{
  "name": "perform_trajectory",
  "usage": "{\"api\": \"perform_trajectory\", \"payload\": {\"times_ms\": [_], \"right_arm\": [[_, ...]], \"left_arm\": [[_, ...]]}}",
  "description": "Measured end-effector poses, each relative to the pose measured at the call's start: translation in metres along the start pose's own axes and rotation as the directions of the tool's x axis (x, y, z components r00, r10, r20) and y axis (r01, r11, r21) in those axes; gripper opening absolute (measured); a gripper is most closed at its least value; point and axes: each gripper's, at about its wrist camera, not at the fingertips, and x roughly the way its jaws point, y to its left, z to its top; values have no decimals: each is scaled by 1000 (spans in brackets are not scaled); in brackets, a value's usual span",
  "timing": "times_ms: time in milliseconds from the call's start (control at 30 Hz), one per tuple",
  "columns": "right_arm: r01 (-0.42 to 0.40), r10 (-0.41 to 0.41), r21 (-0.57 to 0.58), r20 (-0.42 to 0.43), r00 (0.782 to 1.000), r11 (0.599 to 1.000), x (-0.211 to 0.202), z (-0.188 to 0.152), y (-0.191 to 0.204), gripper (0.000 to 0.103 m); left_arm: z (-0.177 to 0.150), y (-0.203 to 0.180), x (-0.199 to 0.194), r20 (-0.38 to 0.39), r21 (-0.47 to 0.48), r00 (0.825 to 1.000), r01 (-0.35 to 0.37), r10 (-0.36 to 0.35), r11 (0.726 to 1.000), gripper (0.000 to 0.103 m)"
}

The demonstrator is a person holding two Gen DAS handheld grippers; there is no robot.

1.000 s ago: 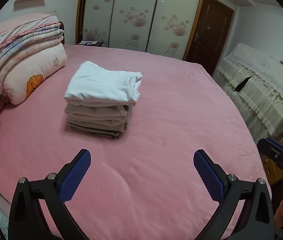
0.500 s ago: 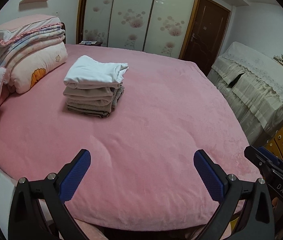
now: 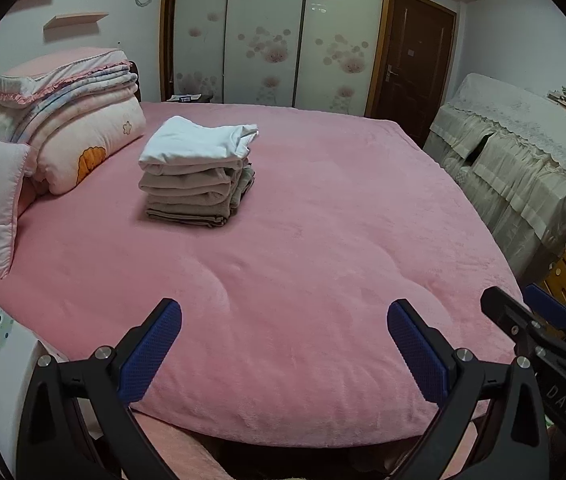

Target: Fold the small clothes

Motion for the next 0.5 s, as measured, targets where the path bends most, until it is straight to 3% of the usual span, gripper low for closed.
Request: {"api": "perform_trajectory", "payload": {"times_ms": [500], "right_arm": [[6,-6,11,-11,1000,1000,3,-2,-1,72]], "left_arm": [[7,-5,7,-19,36,1000,10,-10,999,102]]}}
